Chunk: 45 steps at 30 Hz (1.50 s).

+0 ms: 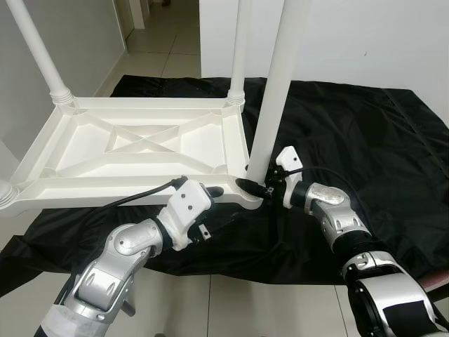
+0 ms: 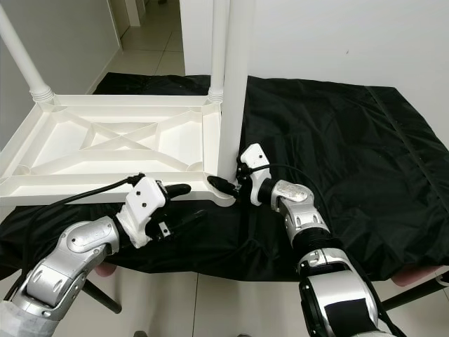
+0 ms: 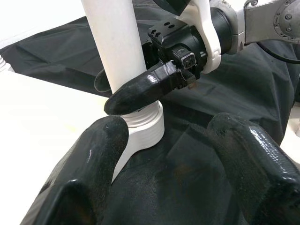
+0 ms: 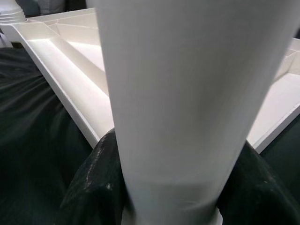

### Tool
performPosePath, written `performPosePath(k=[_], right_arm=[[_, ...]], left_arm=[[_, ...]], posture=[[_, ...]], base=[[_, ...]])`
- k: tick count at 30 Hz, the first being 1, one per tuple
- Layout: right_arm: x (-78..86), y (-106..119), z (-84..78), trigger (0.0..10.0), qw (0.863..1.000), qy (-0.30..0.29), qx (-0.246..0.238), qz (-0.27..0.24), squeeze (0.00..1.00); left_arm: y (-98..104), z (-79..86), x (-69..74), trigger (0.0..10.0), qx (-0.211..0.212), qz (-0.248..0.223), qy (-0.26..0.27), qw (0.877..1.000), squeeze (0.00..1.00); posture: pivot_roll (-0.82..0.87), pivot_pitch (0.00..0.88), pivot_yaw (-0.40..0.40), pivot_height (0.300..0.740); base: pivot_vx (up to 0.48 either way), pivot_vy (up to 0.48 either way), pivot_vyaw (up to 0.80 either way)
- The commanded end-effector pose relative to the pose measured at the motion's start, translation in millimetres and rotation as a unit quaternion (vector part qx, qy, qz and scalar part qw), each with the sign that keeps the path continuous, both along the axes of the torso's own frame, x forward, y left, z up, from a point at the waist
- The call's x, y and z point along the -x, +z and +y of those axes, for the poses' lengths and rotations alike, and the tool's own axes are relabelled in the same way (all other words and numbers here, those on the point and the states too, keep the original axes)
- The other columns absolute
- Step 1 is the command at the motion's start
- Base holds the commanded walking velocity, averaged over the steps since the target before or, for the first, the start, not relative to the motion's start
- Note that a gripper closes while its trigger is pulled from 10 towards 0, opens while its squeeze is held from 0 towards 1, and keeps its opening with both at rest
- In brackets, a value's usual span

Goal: Building children table

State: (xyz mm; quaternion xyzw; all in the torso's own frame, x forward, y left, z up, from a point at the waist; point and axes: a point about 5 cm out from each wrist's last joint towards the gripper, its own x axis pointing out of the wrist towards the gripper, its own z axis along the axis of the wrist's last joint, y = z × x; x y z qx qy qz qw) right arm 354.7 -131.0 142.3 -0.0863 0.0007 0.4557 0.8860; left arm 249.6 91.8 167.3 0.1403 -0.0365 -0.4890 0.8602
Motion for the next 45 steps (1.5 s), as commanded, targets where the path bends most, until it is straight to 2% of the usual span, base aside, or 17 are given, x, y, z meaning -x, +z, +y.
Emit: performPosePath(k=[1,10,12,15,16,19,21,22,25,26,28,30,34,38,39,45], right_arm=[[3.5,-10,-0.2,10.0,1.0,-0.007,0.0,0.021,0.0],[1.4,-14,3.0,10.0,0.995,-0.1,0.005,0.012,0.0],[5.0,-12,10.0,10.0,0.99,-0.14,0.003,-0.002,0.0],[7.5,-12,14.0,10.0,0.986,-0.165,0.0,-0.003,0.0],[11.1,-14,19.0,10.0,0.979,-0.204,-0.015,0.01,0.0],[12.5,-15,20.8,10.0,0.975,-0.22,-0.021,0.014,0.0],[20.3,-17,29.8,10.0,0.96,-0.28,-0.021,0.003,0.0],[20.3,-17,29.8,10.0,0.96,-0.28,-0.021,0.003,0.0],[30.7,-18,44.2,10.0,0.934,-0.355,-0.039,0.0,0.0],[30.7,-18,44.2,10.0,0.934,-0.355,-0.039,0.0,0.0],[35.0,-16,52.3,10.0,0.924,-0.377,-0.058,0.004,0.0],[38.4,-13,57.6,10.0,0.92,-0.386,-0.068,0.003,0.0],[39.4,-9,56.7,10.0,0.919,-0.388,-0.068,-0.002,0.0],[38.4,-7,47.3,10.0,0.914,-0.399,-0.071,-0.007,0.0],[39.6,-6,46.9,10.0,0.913,-0.4,-0.076,-0.006,1.0],[43.1,0,44.2,10.0,0.914,-0.394,-0.097,-0.015,1.0]], left_arm=[[0,0.0,-0.2,10.0,-0.003,0.002,0.002,1.0,0.0],[-2,-1.1,0.2,10.0,0.0,0.005,0.002,1.0,0.0],[-2,-0.5,-0.2,10.0,0.0,0.005,0.003,1.0,0.0],[-2,-0.2,-0.1,10.0,-0.001,0.006,0.003,1.0,0.0],[-2,0.2,0.4,10.0,-0.001,0.006,0.004,1.0,0.0],[-2,0.4,0.6,10.0,-0.001,0.006,0.004,1.0,0.0],[-2,1.1,0.7,10.0,-0.001,0.007,0.006,1.0,0.0],[-2,1.1,0.7,10.0,-0.001,0.007,0.006,1.0,0.0],[-2,1.1,1.0,10.0,0.0,0.007,0.007,1.0,0.0],[-2,1.1,1.0,10.0,0.0,0.007,0.007,1.0,0.0],[-2,0.4,1.1,10.0,0.001,0.008,0.007,1.0,0.0],[-2,-0.3,1.3,10.0,0.002,0.007,0.006,1.0,0.0],[-2,-0.3,1.4,10.0,0.002,0.008,0.005,1.0,0.0],[-2,0.2,0.3,10.0,0.001,0.007,0.005,1.0,0.0],[-1,0.4,-0.4,10.0,0.001,0.006,0.005,1.0,0.0],[-3,2.1,-0.6,10.0,0.001,0.007,0.012,1.0,0.0]], posture=[[0.01,0.06,-0.012,0.74],[-0.01,0.067,-0.012,0.74],[-0.01,0.072,-0.013,0.74],[-0.01,0.075,-0.014,0.74],[-0.01,0.078,-0.015,0.74],[-0.01,0.08,-0.015,0.74],[-0.01,0.085,-0.015,0.74],[-0.01,0.085,-0.015,0.74],[-0.01,0.091,-0.017,0.74],[-0.01,0.091,-0.017,0.74],[-0.01,0.092,-0.016,0.74],[-0.01,0.092,-0.016,0.74],[-0.02,0.094,-0.013,0.74],[-0.02,0.095,-0.015,0.74],[-0.02,0.096,-0.016,0.74],[-0.02,0.092,-0.019,0.74]], base=[[0.0,0.0,0.0],[0.0,0.0,0.0],[0.0,0.0,0.0],[0.0,0.0,0.0],[0.0,0.0,0.0],[0.0,0.0,0.0],[0.0,0.0,0.0],[0.0,0.0,0.0],[0.0,0.0,0.0],[0.0,0.0,0.0],[0.0,0.0,0.0],[0.0,0.0,0.0],[0.0,0.0,0.0],[0.0,0.0,0.0],[0.0,0.0,0.0],[0.0,0.0,0.0]])
